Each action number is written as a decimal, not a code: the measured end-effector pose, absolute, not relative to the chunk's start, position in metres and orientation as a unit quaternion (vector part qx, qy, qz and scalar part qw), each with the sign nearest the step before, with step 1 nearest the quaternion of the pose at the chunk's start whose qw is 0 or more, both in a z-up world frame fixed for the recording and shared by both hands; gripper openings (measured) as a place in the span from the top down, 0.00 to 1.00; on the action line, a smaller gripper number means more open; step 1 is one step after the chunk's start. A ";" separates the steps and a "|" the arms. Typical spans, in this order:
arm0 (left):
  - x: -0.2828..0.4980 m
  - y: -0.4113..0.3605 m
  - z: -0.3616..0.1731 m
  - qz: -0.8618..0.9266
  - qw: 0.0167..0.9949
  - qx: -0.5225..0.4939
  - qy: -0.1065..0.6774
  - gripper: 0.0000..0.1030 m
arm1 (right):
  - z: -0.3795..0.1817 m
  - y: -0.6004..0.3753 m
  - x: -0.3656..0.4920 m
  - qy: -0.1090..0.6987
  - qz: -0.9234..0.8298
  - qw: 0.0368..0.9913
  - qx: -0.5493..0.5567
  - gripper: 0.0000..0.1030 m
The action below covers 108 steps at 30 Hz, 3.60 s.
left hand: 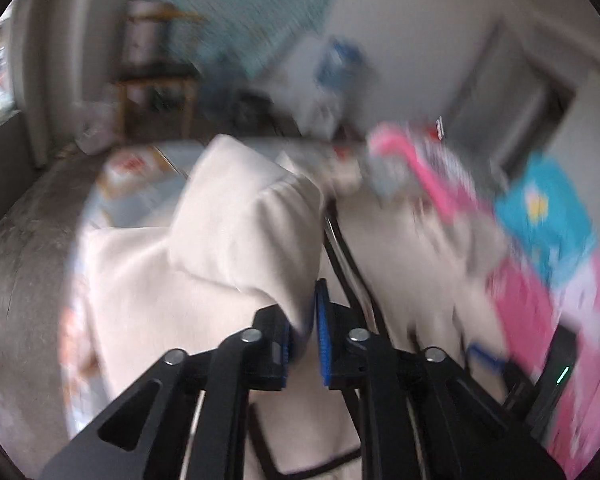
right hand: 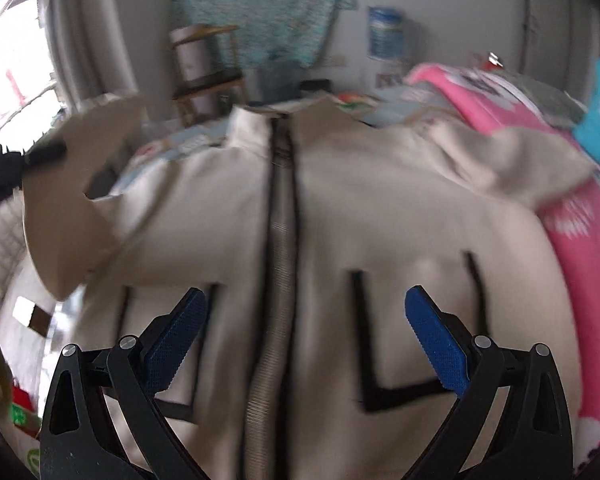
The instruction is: Fold large clothes
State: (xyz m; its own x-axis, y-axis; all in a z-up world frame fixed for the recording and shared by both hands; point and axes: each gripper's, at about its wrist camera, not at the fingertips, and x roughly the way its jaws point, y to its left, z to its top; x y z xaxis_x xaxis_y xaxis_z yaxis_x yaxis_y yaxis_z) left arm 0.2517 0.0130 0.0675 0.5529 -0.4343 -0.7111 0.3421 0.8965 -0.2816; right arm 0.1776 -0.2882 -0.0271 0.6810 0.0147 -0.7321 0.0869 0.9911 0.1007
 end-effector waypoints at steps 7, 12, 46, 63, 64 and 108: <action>0.222 -0.035 0.003 -0.231 0.856 0.058 0.459 0.44 | -0.066 -0.306 0.182 0.452 -0.030 0.890 0.042 0.07; 0.209 -0.008 0.007 -0.222 0.860 0.022 0.460 0.38 | -0.081 -0.308 0.183 0.469 -0.022 0.883 0.017 0.07; 0.293 0.027 -0.022 -0.262 0.801 -0.209 0.496 0.60 | -0.039 -0.297 0.218 0.461 0.138 0.846 0.229 0.08; 0.182 -0.002 -0.014 -0.329 0.811 -0.063 0.480 0.60 | -0.040 -0.367 0.185 0.435 0.163 0.816 0.344 0.16; 0.183 0.002 -0.014 -0.316 0.818 -0.063 0.478 0.60 | -0.044 -0.366 0.186 0.437 0.175 0.806 0.358 0.19; 0.206 0.025 -0.041 -0.224 0.836 -0.051 0.499 0.60 | -0.079 -0.324 0.198 0.489 0.212 0.766 0.360 0.94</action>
State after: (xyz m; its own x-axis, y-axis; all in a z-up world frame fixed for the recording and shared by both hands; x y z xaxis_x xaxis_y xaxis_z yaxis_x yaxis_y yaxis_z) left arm 0.2057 0.0248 -0.0411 0.4015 -0.4249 -0.8113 0.3226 0.8947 -0.3090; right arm 0.1983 -0.3242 -0.0793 0.4311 0.6771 -0.5964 0.0265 0.6512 0.7585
